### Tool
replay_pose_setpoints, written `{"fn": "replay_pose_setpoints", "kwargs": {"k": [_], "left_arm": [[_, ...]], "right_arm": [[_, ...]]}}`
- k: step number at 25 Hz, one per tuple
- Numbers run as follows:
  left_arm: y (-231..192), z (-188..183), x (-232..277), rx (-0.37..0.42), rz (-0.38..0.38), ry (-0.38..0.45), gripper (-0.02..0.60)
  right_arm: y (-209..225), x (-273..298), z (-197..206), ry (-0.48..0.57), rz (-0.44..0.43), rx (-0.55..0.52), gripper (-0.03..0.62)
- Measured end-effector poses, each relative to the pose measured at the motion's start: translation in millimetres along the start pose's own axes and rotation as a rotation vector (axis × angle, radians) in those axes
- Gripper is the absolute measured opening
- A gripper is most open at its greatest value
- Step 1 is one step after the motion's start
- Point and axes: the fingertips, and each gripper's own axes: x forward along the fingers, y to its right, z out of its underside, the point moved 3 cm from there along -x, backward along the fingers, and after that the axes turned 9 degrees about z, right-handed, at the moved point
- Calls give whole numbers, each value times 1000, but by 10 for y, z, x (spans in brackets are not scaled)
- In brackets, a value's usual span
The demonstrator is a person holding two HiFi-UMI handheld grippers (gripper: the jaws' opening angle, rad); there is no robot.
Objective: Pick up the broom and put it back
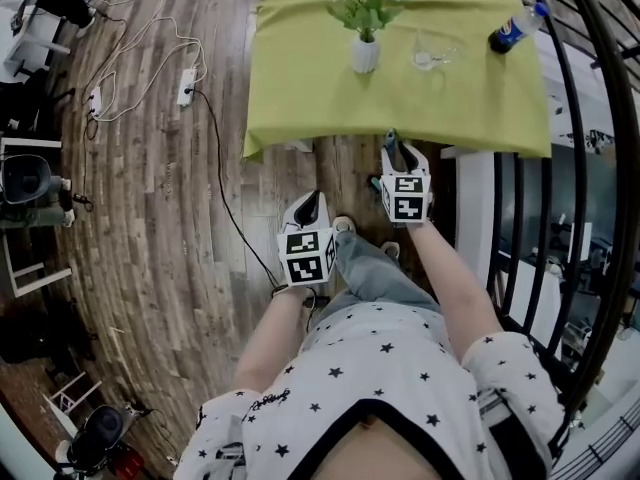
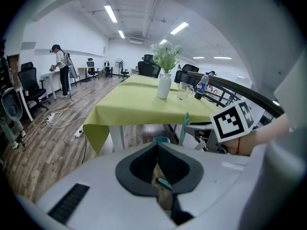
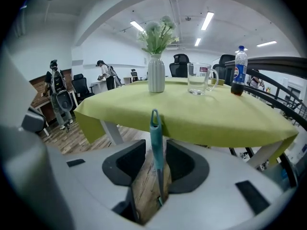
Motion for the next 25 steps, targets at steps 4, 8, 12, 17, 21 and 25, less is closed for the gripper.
{"fn": "replay_pose_setpoints", "kwargs": {"k": [4,8,12,17,21,25], "left_arm": [[1,-51,-74,17,24,1,11],[35,-135,-81,33,34,2,11],[63,-243,-74,48,44,13,11],[113,-300,-115,78,57,21,11],[168,-275,-192,90,65,29,11],[228,-171,-319,90,68,31,11]], "right_arm": [[-15,-203,-59,14,17,34,127],[18,-382,-169,36,10,75,126],[53,-540,-261,55,5,98,81],[35,-797,-295,83,-17,107,4],[-16,-1056,-292,107,-43,123,-6],[-106,-1334,-290,131,-72,138,-6]]}}
